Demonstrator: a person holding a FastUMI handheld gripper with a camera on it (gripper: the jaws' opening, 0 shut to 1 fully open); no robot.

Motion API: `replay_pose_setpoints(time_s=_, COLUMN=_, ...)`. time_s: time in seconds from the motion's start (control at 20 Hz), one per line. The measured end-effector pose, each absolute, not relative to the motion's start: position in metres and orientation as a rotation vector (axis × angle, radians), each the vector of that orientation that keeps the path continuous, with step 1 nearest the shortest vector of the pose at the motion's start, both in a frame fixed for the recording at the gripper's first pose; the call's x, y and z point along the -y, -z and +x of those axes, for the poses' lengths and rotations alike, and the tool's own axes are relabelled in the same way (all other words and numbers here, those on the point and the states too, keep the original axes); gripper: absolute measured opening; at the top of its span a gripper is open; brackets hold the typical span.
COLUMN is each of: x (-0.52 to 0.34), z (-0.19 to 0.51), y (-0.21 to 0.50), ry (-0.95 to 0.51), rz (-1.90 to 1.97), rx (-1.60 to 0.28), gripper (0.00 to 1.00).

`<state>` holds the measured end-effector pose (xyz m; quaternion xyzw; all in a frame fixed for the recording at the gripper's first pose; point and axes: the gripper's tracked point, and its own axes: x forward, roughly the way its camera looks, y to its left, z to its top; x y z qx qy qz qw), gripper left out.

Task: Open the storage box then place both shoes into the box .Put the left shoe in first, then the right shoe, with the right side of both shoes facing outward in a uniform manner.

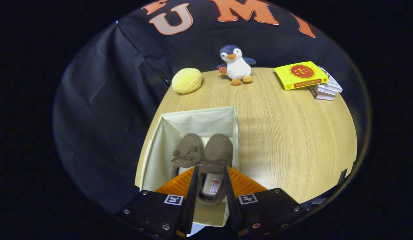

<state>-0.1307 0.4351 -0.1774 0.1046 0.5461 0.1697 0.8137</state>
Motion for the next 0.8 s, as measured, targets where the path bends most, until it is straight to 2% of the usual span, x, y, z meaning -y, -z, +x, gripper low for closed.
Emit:
replay_pose_setpoints(time_s=0.2, x=-0.394, z=-0.107, y=0.132, ry=-0.375, rz=0.231, rx=-1.005, gripper=0.65)
replay_pose_setpoints(time_s=0.4, x=-0.338, z=-0.086, y=0.094, ry=-0.331, rz=0.218, rx=-0.872, gripper=0.79)
replay_pose_setpoints(time_s=0.6, x=-0.27, z=-0.065, y=0.049, ry=-0.267, rz=0.163, rx=-0.718, gripper=0.89)
replay_pose_setpoints(time_s=0.8, x=-0.195, z=-0.039, y=0.003, ry=-0.173, rz=0.13, rx=-0.522, gripper=0.91)
